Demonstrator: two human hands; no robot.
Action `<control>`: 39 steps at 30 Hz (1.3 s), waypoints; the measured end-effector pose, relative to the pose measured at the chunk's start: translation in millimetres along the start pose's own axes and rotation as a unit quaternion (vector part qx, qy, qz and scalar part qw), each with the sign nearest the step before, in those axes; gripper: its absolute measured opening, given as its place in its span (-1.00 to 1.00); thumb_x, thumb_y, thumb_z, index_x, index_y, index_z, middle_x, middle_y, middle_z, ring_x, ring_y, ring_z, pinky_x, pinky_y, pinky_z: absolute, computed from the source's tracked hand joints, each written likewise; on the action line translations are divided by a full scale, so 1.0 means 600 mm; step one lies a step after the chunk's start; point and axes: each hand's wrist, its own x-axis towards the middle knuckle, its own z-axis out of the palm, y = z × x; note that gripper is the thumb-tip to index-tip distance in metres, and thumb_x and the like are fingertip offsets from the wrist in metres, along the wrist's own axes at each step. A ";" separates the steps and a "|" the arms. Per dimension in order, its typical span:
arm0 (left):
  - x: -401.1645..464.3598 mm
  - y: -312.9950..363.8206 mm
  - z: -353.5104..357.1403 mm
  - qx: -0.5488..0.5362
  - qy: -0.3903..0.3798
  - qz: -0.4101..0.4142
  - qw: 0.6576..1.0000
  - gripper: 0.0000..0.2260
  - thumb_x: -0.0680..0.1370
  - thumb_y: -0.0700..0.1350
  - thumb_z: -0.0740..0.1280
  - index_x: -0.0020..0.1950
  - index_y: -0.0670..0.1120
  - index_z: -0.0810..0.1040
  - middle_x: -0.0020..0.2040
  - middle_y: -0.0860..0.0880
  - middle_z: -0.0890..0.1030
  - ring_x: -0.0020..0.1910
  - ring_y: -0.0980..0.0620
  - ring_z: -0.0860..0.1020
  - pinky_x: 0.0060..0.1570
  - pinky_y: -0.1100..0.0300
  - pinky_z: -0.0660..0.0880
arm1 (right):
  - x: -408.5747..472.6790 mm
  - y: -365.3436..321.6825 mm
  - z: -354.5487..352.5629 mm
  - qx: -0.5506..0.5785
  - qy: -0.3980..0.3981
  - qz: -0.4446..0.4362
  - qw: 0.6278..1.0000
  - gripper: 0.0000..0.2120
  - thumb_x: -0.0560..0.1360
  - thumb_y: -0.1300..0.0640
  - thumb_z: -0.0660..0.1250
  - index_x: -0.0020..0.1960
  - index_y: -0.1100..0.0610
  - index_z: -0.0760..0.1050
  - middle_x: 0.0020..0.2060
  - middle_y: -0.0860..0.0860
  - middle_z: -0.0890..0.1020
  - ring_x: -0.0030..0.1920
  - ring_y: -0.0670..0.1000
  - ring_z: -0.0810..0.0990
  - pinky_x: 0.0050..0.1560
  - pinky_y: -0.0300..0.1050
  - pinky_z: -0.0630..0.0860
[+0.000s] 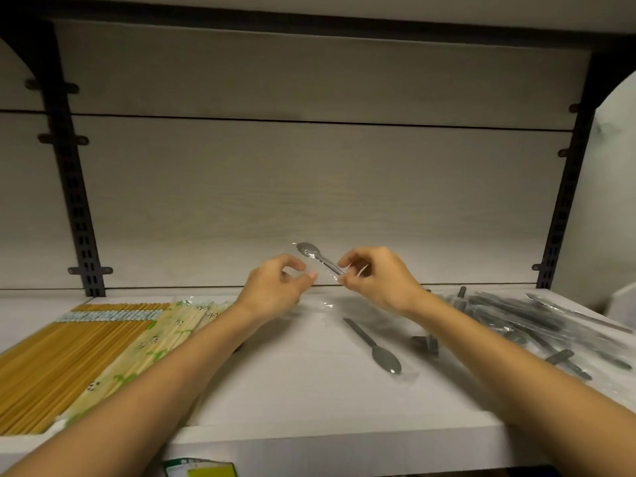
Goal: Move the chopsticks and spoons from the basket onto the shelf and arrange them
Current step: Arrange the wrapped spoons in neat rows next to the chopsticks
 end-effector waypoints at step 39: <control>0.005 -0.062 0.012 0.271 -0.040 0.099 0.957 -0.87 0.58 -0.11 0.29 0.01 -0.04 0.64 -0.08 0.02 0.62 -0.04 -0.02 0.54 0.00 0.15 0.42 | -0.003 0.073 -0.033 -0.058 0.108 0.094 0.988 -0.85 0.52 0.23 0.24 0.06 0.08 0.48 -0.34 -0.10 0.56 -0.35 -0.16 0.51 -0.37 -0.32 0.36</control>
